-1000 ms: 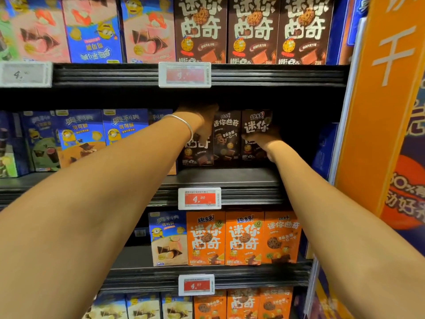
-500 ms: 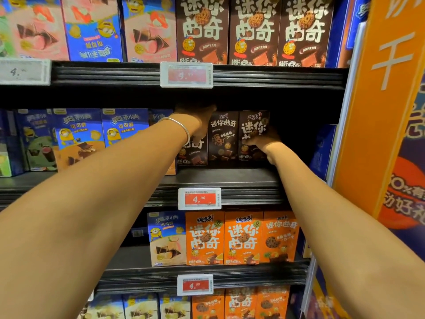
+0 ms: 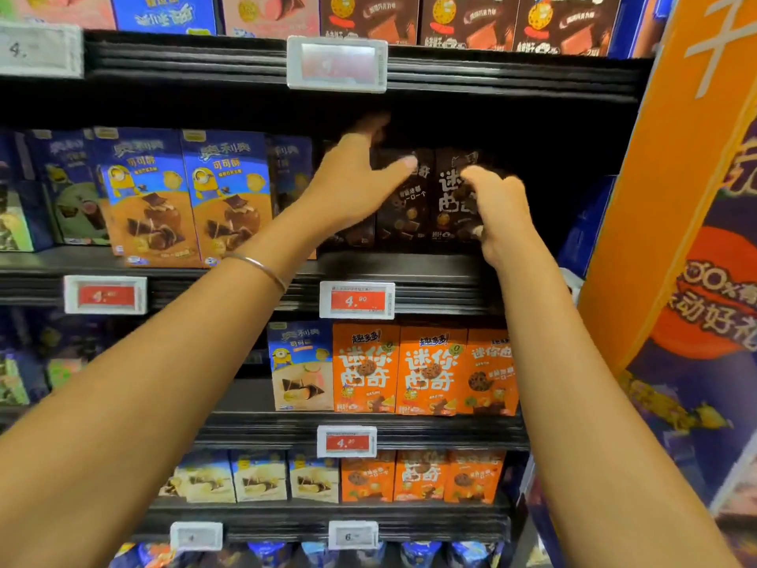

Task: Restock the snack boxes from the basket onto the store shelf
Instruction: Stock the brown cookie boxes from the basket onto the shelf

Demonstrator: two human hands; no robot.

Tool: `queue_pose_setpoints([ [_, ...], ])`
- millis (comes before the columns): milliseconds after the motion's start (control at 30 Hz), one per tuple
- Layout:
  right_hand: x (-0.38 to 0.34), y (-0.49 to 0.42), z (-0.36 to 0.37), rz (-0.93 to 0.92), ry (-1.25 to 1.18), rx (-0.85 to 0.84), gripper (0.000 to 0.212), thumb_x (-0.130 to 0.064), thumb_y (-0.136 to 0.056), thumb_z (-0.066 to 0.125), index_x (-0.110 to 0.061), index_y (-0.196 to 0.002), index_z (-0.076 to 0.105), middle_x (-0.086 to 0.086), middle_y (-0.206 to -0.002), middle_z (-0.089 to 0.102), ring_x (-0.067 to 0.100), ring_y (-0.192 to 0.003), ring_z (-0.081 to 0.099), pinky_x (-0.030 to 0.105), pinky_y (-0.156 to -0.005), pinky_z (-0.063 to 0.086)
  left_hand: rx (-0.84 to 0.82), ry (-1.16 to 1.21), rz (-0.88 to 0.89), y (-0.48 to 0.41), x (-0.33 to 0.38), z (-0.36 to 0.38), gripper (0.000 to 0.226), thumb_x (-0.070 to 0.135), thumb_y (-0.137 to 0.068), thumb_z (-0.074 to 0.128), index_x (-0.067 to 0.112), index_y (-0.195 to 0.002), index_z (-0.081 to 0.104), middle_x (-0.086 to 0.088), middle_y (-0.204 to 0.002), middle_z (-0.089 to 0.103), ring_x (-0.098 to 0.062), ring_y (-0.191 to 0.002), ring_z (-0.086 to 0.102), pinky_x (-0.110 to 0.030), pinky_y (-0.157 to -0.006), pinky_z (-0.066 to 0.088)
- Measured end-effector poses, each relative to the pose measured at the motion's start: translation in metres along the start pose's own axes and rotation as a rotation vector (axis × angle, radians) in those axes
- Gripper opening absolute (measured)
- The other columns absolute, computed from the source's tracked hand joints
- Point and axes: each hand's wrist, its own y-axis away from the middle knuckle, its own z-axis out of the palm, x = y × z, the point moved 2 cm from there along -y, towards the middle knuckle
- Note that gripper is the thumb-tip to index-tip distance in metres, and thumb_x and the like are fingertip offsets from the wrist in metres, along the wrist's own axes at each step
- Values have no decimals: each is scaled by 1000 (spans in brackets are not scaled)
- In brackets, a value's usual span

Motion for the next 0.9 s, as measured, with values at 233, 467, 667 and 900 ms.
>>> queue_pose_setpoints([
  [233,-2,103,-7,-18,-37,-209,59,-51,-88,64,-20,-138,58,-5,-133,67,11,-120,64,40,-106,50,143,606,-195,134,-19,-44,44,56,-98,40,32,-129,59,1,-125,74,-17,-114,73,-37,-93,58],
  [467,105,252,2,74,-108,-214,29,-41,-88,63,-24,-109,72,-2,-117,76,16,-113,71,30,-87,55,127,745,-577,326,-138,-76,63,65,-98,22,27,-129,62,-9,-122,76,-26,-110,75,-37,-86,60],
  [667,281,412,36,646,244,-242,18,-41,-90,66,-27,-97,73,-9,-103,78,10,-102,73,40,-92,52,5,681,-1189,537,-290,-79,66,65,-102,28,18,-128,65,-14,-125,74,-21,-96,74,-39,-82,50],
  [900,427,553,77,1089,345,-197,23,-33,-102,60,-12,-108,68,4,-110,74,19,-104,68,38,-92,52,-121,572,-1668,714,-380,-75,70,66,-104,23,16,-124,67,-8,-110,77,-13,-82,75,-28,-65,55],
])
